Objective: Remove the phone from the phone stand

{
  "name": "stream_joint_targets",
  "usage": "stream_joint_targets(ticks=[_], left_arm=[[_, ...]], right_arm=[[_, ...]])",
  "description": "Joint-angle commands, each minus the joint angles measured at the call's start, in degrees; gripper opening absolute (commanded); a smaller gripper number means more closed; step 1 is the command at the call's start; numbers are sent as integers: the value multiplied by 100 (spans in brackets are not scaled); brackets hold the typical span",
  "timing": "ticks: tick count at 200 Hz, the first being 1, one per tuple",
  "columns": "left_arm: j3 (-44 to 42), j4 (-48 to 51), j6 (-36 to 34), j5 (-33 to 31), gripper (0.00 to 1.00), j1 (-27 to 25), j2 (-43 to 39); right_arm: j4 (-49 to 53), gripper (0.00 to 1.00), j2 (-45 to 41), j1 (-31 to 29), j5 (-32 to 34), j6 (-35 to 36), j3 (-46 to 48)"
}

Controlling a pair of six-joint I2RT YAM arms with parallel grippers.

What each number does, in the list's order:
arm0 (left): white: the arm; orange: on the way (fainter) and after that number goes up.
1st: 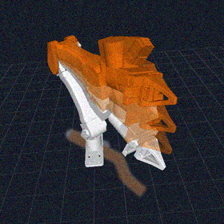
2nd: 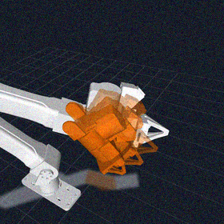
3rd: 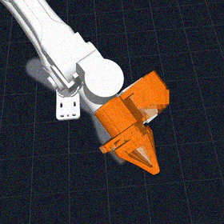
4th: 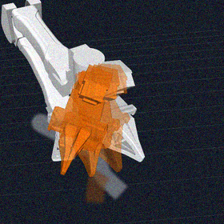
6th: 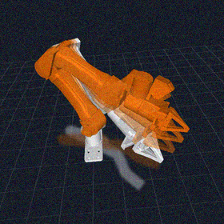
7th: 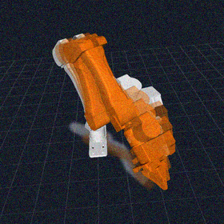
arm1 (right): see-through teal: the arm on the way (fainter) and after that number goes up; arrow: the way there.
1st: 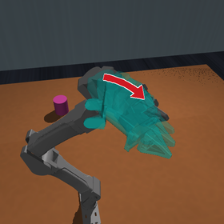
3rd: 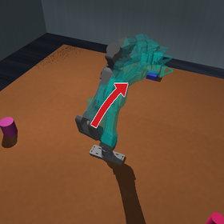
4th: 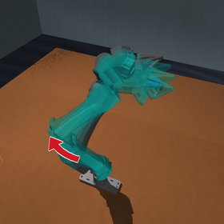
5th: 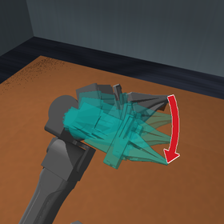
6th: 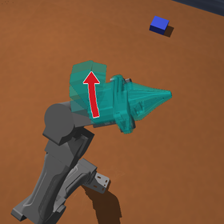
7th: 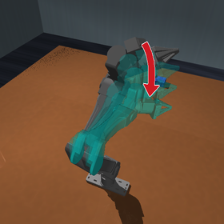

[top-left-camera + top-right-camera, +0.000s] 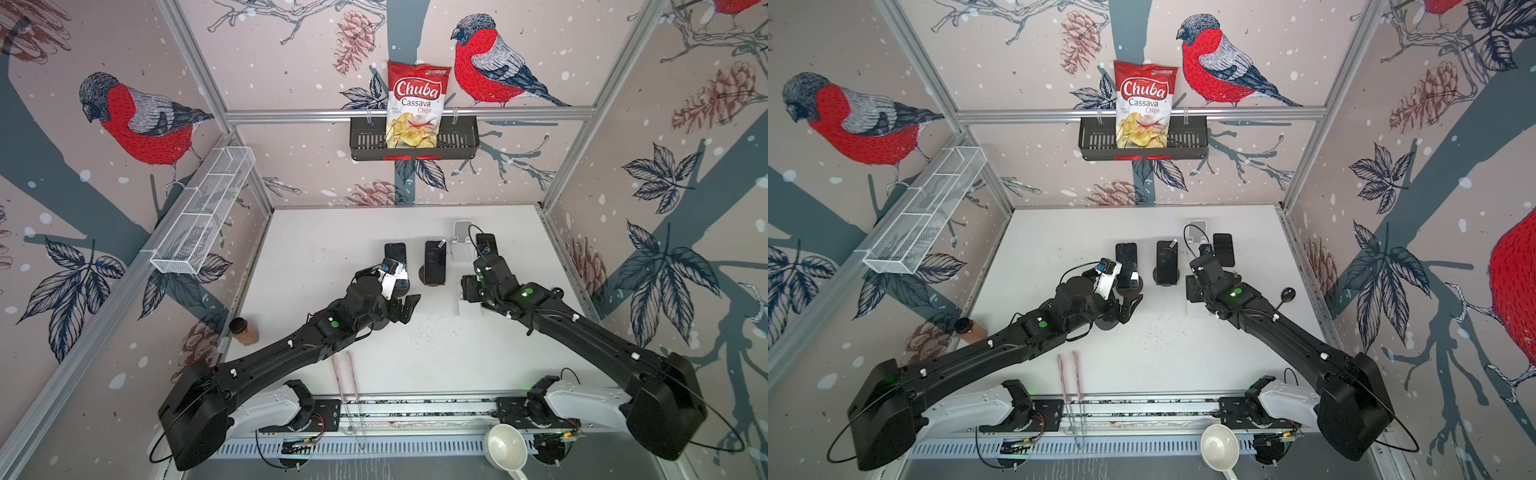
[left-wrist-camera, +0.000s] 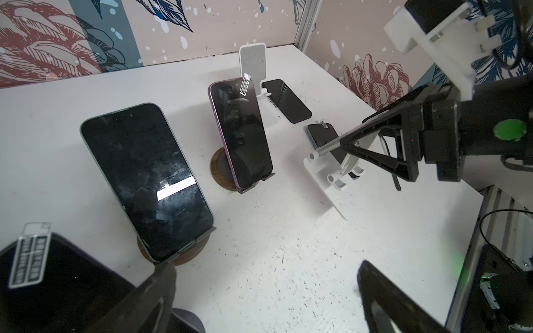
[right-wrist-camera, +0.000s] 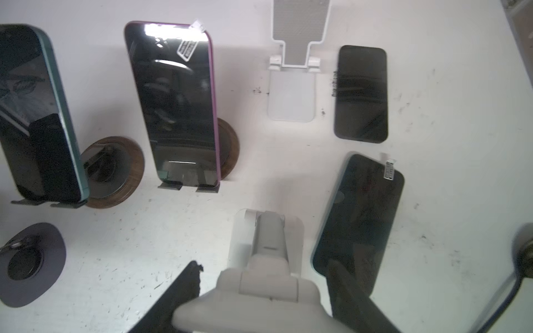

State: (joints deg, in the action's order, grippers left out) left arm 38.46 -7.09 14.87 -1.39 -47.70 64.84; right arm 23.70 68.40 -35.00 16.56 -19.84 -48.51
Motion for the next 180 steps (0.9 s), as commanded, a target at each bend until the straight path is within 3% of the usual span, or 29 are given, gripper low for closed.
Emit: stream_joint_targets(ticks=[1,73,116,180], left_arm=[[65,-258,-150,84,97,-11,75],[74,-310,-431,130,97,-11,161],[83,-324,-588,118,97,-2,213],[83,-411,-678,113,97,7,256]], right_arm=[[-45,56,3,265,164,31,-101],[-422,56,894,1092,27,378,-790],[-574,56,1438,1213,9,652,-1163],[-925,57,1830,1232,-754,1028,-1091]])
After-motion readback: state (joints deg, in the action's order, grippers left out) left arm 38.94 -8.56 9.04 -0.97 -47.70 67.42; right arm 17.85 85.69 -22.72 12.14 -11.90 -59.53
